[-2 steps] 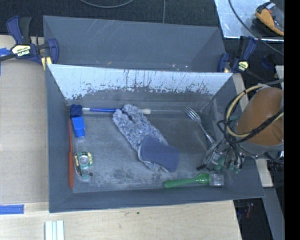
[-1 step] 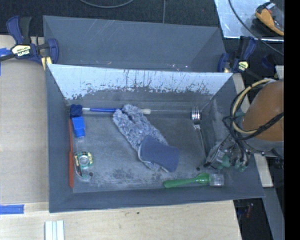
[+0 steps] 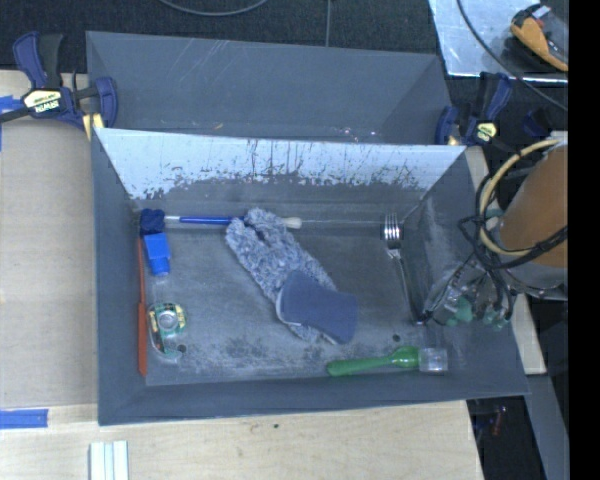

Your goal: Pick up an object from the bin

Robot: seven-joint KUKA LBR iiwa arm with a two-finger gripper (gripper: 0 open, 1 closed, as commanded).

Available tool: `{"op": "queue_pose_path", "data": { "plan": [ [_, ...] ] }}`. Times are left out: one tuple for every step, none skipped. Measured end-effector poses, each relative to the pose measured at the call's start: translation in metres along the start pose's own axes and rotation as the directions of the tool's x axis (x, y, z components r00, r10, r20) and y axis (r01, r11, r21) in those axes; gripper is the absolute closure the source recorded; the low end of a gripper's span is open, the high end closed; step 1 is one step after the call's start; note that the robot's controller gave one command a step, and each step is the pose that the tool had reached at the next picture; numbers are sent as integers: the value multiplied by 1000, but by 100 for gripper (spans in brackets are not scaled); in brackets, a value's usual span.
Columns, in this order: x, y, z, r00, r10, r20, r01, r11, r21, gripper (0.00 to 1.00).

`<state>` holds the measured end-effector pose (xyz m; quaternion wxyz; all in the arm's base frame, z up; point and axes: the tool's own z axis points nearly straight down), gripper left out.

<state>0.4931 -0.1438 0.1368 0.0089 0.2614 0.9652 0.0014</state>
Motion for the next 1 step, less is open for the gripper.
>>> {"op": "queue_pose_path", "data": {
  "plan": [
    [0,0,-20,1000,-1,-2,1,1000,0,100]
  ]
}}
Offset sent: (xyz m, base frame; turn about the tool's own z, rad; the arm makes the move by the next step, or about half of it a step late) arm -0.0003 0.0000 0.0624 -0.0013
